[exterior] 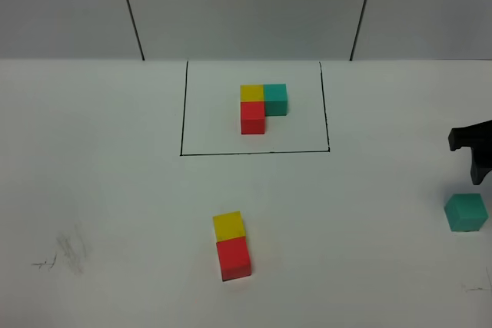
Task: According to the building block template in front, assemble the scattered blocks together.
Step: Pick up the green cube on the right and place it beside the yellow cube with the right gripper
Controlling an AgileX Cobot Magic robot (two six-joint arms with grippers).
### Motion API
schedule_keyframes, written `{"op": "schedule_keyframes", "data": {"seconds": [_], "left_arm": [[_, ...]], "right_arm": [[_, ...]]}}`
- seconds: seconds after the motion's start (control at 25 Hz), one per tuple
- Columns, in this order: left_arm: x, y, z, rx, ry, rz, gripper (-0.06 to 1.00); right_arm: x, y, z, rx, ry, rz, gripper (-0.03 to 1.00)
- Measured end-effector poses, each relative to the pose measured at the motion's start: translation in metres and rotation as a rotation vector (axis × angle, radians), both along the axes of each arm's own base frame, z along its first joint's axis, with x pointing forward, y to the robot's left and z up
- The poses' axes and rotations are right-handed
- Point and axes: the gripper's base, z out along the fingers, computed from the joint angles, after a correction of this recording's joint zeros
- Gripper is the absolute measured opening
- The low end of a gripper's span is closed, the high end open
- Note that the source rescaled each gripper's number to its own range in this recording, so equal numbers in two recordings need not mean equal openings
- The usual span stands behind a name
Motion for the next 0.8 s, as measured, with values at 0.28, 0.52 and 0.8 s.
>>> {"op": "schedule_keyframes", "data": {"seconds": [0.28,0.52,0.8], "left_arm": [[0.000,0.000,0.000,0.000,0.000,0.000,1.00],[0.000,0.000,0.000,0.000,0.000,0.000,1.00],[0.000,0.000,0.000,0.000,0.000,0.000,1.00]], "right_arm": [[0.014,0.001,-0.027,0.035,0.020,0.045,0.69],[0.021,0.003,-0.046,0.048,0.040,0.049,0.69],[0.025,0.001,-0.064,0.058,0.086,0.052,0.69]]}}
